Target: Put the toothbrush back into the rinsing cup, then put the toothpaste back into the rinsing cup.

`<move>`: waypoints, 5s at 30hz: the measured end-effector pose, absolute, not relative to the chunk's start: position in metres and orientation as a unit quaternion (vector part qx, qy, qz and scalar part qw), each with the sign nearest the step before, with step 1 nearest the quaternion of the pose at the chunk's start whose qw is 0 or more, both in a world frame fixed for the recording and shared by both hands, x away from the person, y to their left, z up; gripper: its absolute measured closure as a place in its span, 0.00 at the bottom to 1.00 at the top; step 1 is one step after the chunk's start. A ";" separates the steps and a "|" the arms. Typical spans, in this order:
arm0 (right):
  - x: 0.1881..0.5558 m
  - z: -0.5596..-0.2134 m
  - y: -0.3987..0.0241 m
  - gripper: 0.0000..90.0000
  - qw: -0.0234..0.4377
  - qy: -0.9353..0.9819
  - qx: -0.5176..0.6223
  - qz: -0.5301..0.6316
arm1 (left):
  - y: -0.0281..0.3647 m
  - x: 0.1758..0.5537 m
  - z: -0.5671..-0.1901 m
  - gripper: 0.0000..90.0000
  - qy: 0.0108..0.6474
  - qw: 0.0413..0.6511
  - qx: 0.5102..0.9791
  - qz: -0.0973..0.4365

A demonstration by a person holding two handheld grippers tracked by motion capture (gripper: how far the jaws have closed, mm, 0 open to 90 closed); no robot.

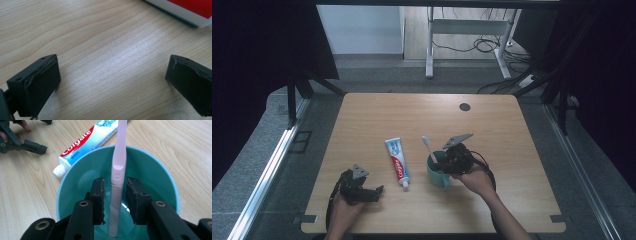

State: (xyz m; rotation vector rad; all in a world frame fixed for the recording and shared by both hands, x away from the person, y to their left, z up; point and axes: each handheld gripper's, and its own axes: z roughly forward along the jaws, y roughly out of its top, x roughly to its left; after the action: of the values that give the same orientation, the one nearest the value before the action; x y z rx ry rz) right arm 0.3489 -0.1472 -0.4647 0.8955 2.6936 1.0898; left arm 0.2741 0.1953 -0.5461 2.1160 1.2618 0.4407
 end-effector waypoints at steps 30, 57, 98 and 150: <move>0.340 -0.434 -0.156 0.46 0.062 0.882 0.282 0.372 | 0.195 0.274 -0.546 0.00 0.478 0.314 0.803 0.167; 0.328 -0.421 -0.179 0.15 0.096 0.875 0.296 0.371 | 0.196 0.274 -0.546 0.00 0.478 0.313 0.804 0.167; 0.307 -0.456 -0.239 0.04 0.157 0.862 0.330 0.352 | 0.195 0.274 -0.546 0.00 0.480 0.315 0.801 0.168; 0.289 -0.532 -0.277 0.06 0.145 0.845 0.380 0.347 | 0.194 0.277 -0.529 0.15 0.476 0.333 0.797 0.164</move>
State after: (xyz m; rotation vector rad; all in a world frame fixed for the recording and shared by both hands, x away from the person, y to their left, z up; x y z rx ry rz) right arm 0.2890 -0.2766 -0.5321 1.0942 2.4352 1.0005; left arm 0.2767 0.1936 -0.5295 2.0817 1.2445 0.4293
